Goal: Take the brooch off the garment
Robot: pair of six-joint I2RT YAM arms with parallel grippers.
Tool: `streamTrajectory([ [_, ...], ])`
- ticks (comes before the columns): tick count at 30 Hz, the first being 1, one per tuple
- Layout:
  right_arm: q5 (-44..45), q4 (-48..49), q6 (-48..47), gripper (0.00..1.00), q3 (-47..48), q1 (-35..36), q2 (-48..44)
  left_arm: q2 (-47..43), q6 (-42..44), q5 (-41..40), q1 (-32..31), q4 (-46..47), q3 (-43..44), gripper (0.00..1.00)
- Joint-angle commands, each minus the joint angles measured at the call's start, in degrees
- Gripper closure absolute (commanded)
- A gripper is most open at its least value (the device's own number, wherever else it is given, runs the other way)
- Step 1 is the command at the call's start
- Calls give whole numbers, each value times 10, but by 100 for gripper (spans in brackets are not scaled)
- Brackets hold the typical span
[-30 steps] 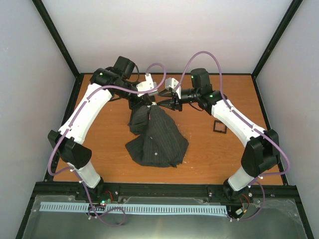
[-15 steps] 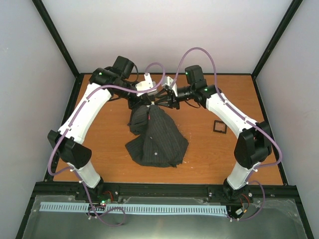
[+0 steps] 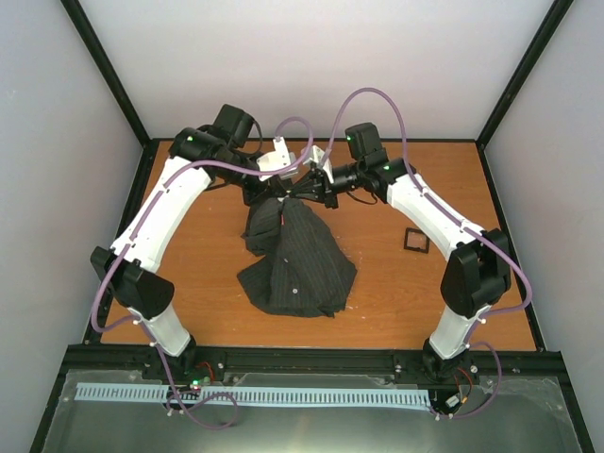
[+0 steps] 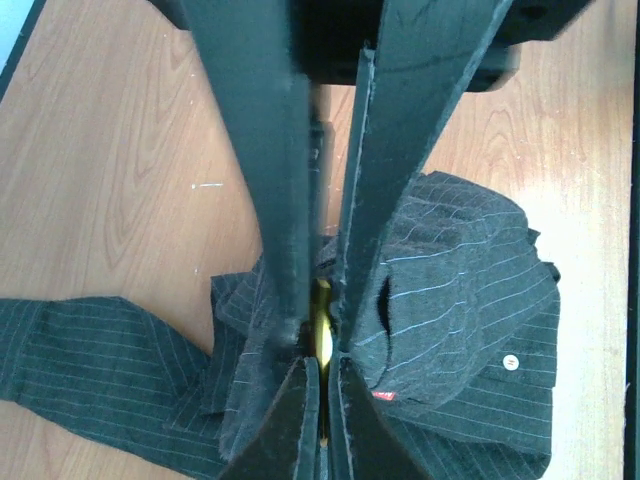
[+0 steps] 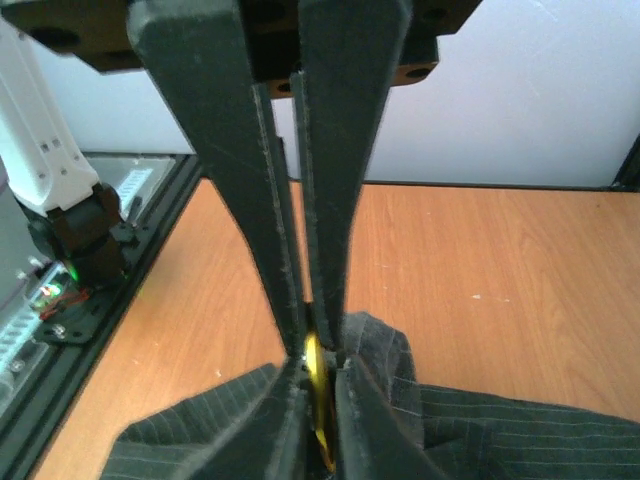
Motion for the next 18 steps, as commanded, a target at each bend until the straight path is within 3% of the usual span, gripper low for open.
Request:
streamTrajectory([
  [1, -7, -6, 0, 97, 14, 6, 13, 3, 3, 17, -3, -8, 25, 99],
  [4, 1, 8, 27, 97, 17, 3, 20, 3, -2, 15, -2, -9, 33, 99],
  [6, -1, 34, 54, 97, 7, 1, 18, 0, -2, 13, -3, -8, 34, 92],
  [7, 0, 53, 68, 97, -3, -1, 14, 0, -3, 12, -3, -8, 35, 80],
  [10, -19, 167, 157, 97, -55, -15, -6, -5, -10, 5, -3, -4, 35, 30],
  [12, -34, 325, 270, 97, -121, -30, -33, -20, -23, 13, 1, 14, 26, 16],
  [15, -27, 602, 451, 97, -212, -38, -56, -64, -30, 45, 11, 66, -23, 12],
  [18, -3, 813, 600, 97, -271, -40, -60, -97, -48, 67, 19, 116, -68, 13],
])
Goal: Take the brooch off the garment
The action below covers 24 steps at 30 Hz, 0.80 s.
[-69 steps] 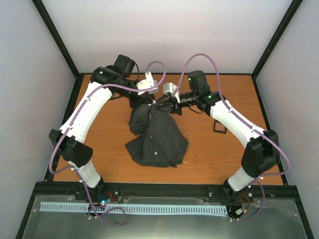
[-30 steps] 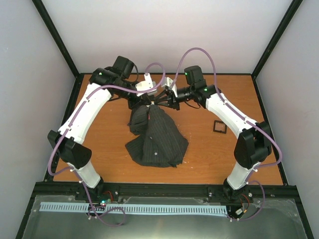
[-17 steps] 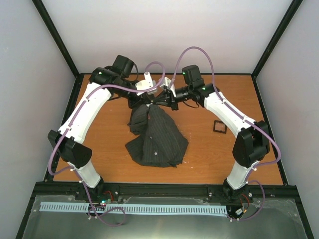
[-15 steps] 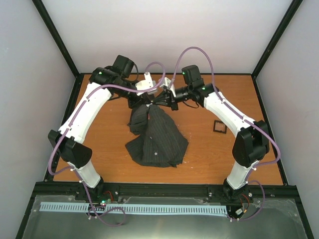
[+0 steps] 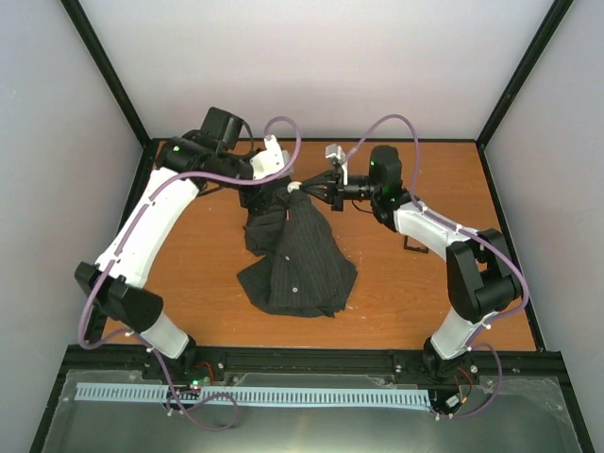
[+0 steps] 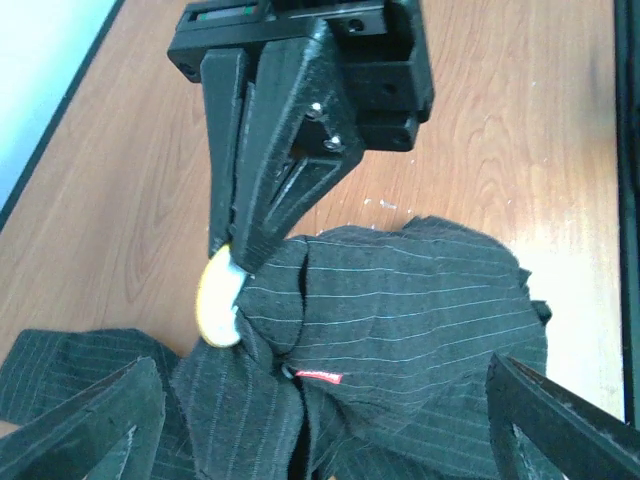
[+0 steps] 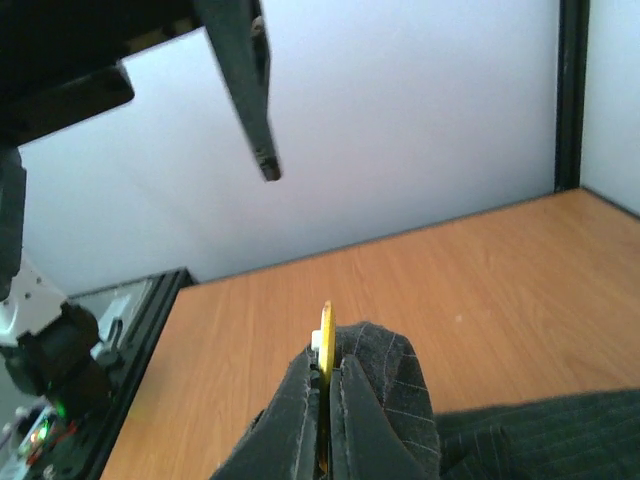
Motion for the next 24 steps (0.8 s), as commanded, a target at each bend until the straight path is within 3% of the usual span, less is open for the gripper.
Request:
streamTrajectory([
  [1, 26, 465, 329, 97, -74, -1, -30, -64, -39, 56, 15, 83, -43, 14],
  [7, 91, 784, 544, 97, -135, -1, -3, -142, -123, 140, 36, 190, -153, 16],
  [12, 103, 798, 564, 97, -128, 9, -11, -151, -159, 190, 36, 203, -175, 16],
  [17, 105, 798, 589, 97, -100, 9, -20, -130, -155, 245, 37, 174, -152, 22],
  [19, 99, 798, 599, 97, -90, 10, -25, -129, -144, 201, 38, 201, -146, 27],
  [20, 93, 798, 607, 97, -81, 9, -30, -122, -119, 134, 52, 237, -134, 37],
  [24, 92, 798, 617, 97, -79, 6, -38, -104, -81, 9, 57, 285, -119, 53],
])
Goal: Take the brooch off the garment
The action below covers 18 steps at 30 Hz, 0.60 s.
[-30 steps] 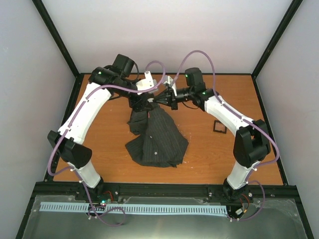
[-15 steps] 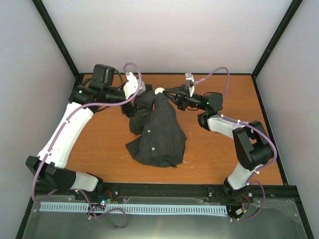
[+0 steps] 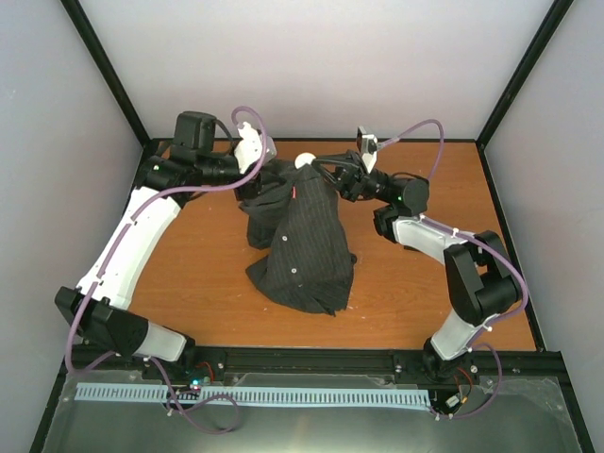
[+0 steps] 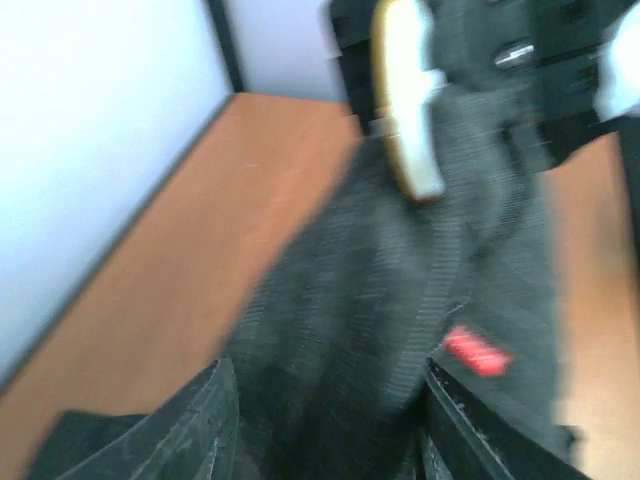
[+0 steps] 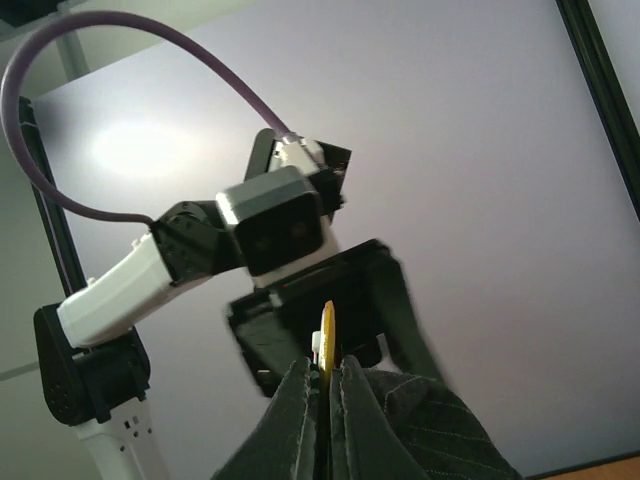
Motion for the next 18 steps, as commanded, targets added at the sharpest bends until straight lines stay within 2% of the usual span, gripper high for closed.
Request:
streamTrajectory([
  [1, 4, 105, 23, 97, 20, -1, -29, 17, 47, -133, 11, 76, 38, 54],
  [5, 6, 105, 29, 97, 23, -2, -26, 23, 26, -159, 11, 128, 43, 63],
  [11, 9, 105, 29, 97, 21, -1, -23, 59, 1, -100, 2, 161, 69, 62],
  [15, 14, 105, 16, 97, 7, -1, -26, 94, 11, -52, -22, 120, 92, 59],
  [18, 14, 94, -7, 97, -5, -4, -34, 114, 20, -8, -34, 49, 89, 59],
])
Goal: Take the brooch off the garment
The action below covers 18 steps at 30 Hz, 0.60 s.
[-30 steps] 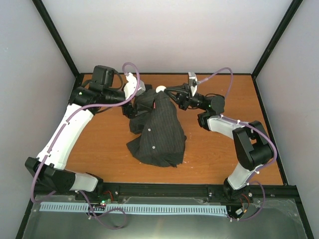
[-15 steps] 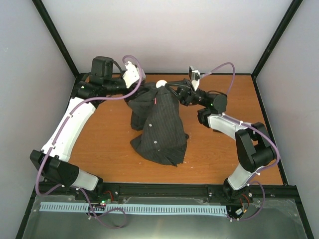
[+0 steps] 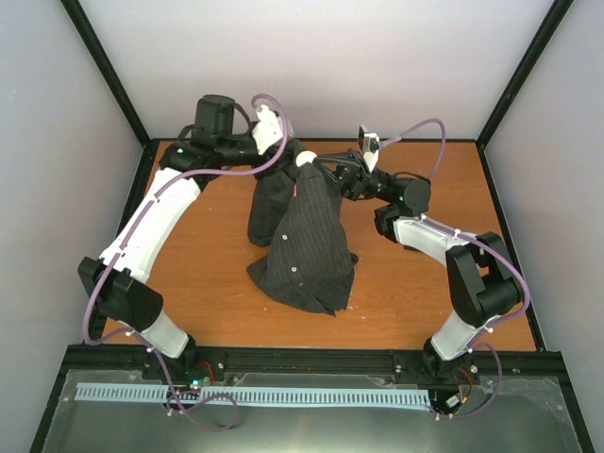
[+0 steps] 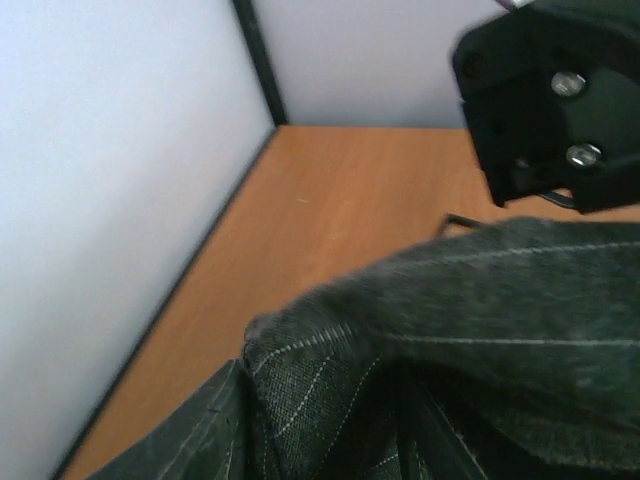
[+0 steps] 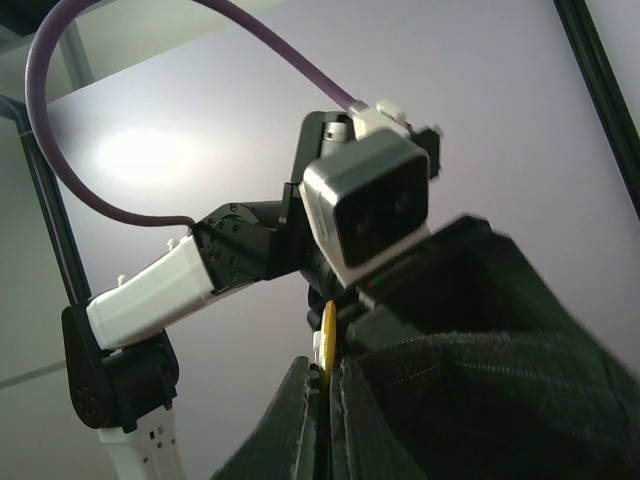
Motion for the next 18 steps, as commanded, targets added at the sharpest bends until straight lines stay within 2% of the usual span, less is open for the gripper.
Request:
streamTrajectory([
  [1, 12, 89, -31, 97, -16, -6, -27, 25, 7, 79, -20, -91, 6, 59],
  [4, 15, 90, -35, 98, -19, -12, -26, 8, 15, 94, -21, -121, -47, 54],
  [9, 13, 103, -23, 97, -20, -14, -15, -53, 8, 48, -19, -120, -55, 29],
  [11, 13, 104, -23, 97, -20, -14, -12, -78, 14, 69, -13, -128, -39, 23],
  [15, 12, 105, -23, 97, -15, -14, -6, -103, 10, 150, -12, -146, -13, 17],
  [18, 10, 105, -21, 97, -15, -13, -6, -92, -49, 180, -12, -129, 2, 16],
])
